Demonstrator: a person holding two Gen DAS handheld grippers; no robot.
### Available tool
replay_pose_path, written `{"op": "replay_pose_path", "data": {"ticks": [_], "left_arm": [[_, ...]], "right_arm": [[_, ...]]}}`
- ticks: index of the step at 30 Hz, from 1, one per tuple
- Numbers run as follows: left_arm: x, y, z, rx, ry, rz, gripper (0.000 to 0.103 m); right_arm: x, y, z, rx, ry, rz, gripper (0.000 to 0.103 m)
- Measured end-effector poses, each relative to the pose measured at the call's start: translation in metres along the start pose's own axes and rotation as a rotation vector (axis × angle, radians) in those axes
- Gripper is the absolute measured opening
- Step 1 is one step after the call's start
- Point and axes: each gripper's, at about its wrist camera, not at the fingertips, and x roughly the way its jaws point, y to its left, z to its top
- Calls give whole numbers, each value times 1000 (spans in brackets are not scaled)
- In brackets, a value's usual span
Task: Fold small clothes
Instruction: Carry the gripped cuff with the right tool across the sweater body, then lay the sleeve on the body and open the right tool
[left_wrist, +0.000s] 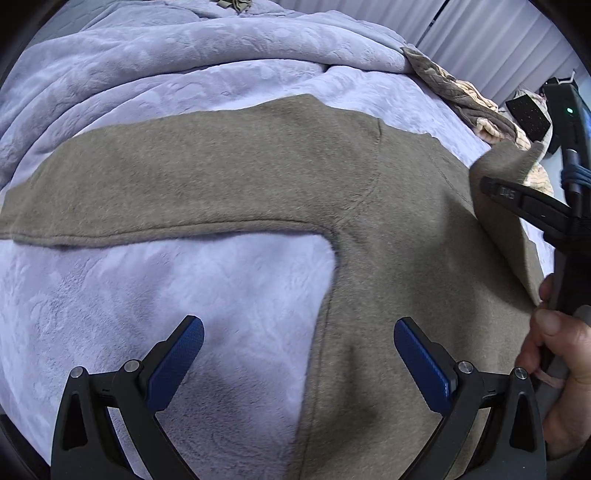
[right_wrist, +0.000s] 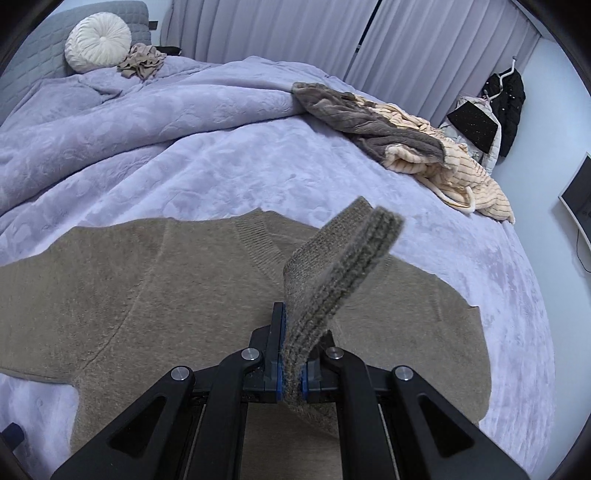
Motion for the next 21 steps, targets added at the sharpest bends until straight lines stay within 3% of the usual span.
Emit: {"op": "replay_pose_path", "data": {"ticks": [3, 5, 6, 8, 10, 13, 14, 17, 21], "left_arm": [[0, 8, -3, -20, 6, -3, 103], [-1, 12, -5, -33, 6, 1, 103], [-1, 13, -5, -37, 6, 2, 103], [-3, 15, -5, -49, 4, 2, 103], [-6, 12, -4, -51, -4, 8, 103], [-10, -2, 1, -29, -14, 2, 103], [-10, -10, 5, -12, -14, 1, 103], [-7, -50, 16, 67, -21, -3, 103], [14, -120, 34, 198, -13, -22, 103]], "right_arm": [[5, 22, -4, -31, 26, 40, 7], [8, 39, -8, -72, 59, 86, 14], [9, 47, -11, -95, 73, 129, 20], [6, 57, -15, -128, 87, 193, 56], [-8, 54, -17, -135, 56, 245, 62], [-34, 16, -14, -76, -9, 335, 63], [-40, -2, -13, -44, -29, 335, 70], [-31, -70, -20, 53, -35, 239, 77], [21, -151, -49, 160, 85, 95, 77]]}}
